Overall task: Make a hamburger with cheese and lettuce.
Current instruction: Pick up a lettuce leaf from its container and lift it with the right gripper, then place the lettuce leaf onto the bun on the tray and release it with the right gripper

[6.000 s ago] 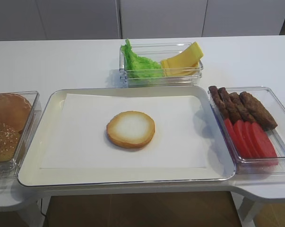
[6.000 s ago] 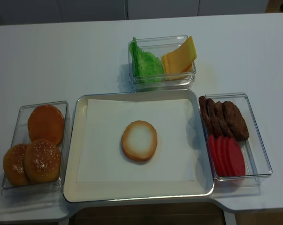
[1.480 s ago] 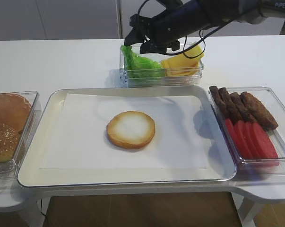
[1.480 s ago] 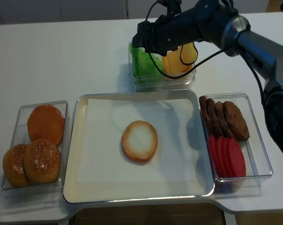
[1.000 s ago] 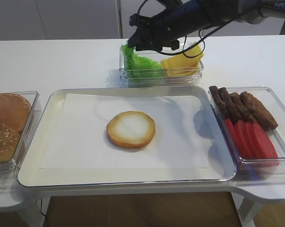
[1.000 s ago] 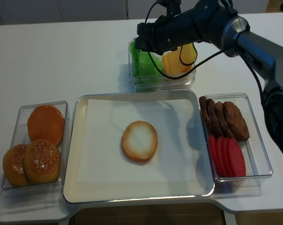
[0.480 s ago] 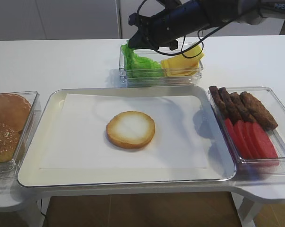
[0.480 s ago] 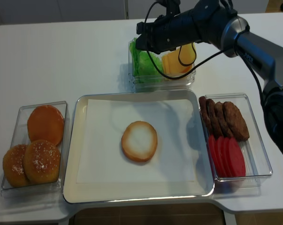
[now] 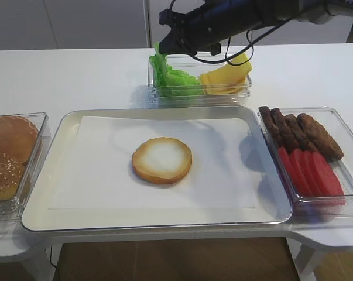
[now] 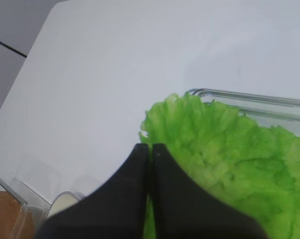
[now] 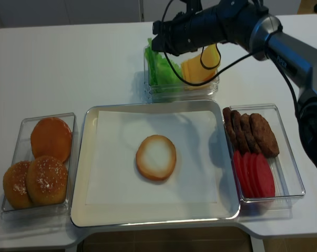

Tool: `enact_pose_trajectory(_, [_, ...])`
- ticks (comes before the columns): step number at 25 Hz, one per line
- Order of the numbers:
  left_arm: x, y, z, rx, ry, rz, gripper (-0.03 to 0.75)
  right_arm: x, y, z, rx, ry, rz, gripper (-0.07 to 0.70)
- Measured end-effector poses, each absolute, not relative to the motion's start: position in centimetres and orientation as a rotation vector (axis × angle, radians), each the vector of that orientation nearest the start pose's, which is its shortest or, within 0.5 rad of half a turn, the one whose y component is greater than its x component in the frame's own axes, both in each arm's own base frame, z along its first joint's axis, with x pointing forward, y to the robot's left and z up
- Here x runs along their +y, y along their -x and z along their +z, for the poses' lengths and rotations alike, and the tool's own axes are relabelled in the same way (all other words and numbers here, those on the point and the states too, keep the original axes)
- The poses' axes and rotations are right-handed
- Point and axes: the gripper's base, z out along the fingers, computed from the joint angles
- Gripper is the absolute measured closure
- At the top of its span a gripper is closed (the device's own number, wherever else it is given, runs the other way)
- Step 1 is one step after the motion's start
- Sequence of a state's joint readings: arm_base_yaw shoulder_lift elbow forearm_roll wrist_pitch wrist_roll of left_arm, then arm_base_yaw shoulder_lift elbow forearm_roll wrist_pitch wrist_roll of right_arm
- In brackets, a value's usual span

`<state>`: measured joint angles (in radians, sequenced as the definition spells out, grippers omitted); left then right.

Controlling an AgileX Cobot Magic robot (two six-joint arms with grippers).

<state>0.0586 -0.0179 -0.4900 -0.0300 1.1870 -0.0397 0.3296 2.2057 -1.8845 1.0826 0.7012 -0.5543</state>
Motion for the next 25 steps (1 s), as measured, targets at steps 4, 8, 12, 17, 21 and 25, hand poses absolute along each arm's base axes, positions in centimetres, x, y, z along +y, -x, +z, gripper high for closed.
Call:
enact_pose_trajectory(4, [-0.3, 1.2, 26.5, 2.16, 0.102, -0.026, 0.346, 21.3, -46.2, 25.8, 2.226, 0.296, 1.055, 0.626])
enact_pose_trajectory(8, [-0.3, 1.2, 26.5, 2.16, 0.102, -0.026, 0.346, 21.1, -45.6, 27.2, 2.206, 0.328, 1.054, 0.626])
enact_pose_trajectory(12, [-0.3, 1.2, 26.5, 2.16, 0.102, -0.026, 0.346, 20.9, -44.4, 30.0, 2.172, 0.391, 1.047, 0.627])
enact_pose_trajectory(17, [-0.3, 1.2, 26.5, 2.16, 0.102, -0.026, 0.346, 20.1, -42.3, 34.1, 2.14, 0.437, 1.02, 0.627])
enact_pose_trajectory(21, [-0.3, 1.2, 26.5, 2.16, 0.102, -0.026, 0.346, 19.3, -40.0, 37.2, 2.129, 0.484, 0.979, 0.627])
enact_pose_trajectory(25, [-0.3, 1.2, 26.5, 2.16, 0.102, -0.026, 0.346, 18.3, -37.3, 39.1, 2.132, 0.499, 0.978, 0.627])
